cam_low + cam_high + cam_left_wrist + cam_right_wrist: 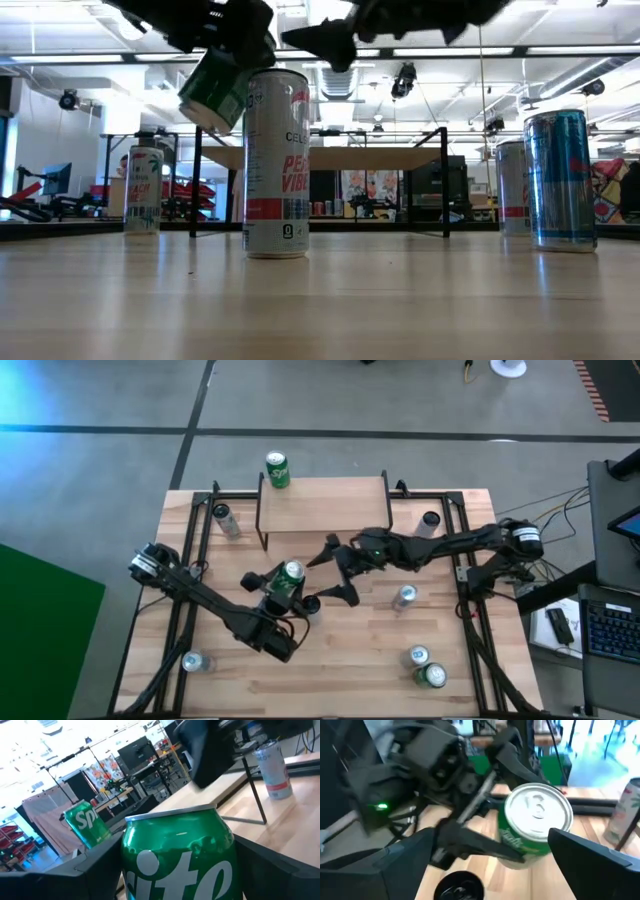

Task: Place canned beverage on shelf
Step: Put the left green soda can on the shelf aligned with other green soda cans

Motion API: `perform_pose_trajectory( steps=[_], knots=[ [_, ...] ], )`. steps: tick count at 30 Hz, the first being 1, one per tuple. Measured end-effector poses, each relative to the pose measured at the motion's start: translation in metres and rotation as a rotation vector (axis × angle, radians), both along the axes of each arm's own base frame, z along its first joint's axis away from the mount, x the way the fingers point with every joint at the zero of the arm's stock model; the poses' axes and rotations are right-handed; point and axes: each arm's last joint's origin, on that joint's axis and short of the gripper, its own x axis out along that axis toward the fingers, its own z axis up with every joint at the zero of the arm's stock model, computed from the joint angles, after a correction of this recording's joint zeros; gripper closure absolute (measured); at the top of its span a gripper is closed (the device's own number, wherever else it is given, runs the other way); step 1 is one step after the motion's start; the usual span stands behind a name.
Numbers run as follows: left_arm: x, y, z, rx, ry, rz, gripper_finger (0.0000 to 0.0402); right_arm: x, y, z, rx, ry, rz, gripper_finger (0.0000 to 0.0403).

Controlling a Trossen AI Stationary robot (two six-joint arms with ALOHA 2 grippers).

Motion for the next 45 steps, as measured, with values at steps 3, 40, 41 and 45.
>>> perform_pose_trajectory(
  steps=[3,40,41,45],
  knots=[
    [0.003,-0.002,0.006,0.018,0.027,0.0,0.0095,0.009,-0.003,0.015,-0.001,0.081,0.046,0.0011],
    [0.037,0.018,0.101,-0.193,0.039,0.038,0.0095,-0.003,-0.043,0.106,0.187,0.352,-0.177,0.0011],
    [0.037,0.018,0.101,-0.193,0.039,0.038,0.0095,-0.004,-0.043,0.105,0.191,0.357,-0.17,0.0011],
    [0.038,0.018,0.101,-0.196,0.026,0.04,0.0095,-0.003,-0.041,0.109,0.231,0.339,-0.128,0.0011]
  ],
)
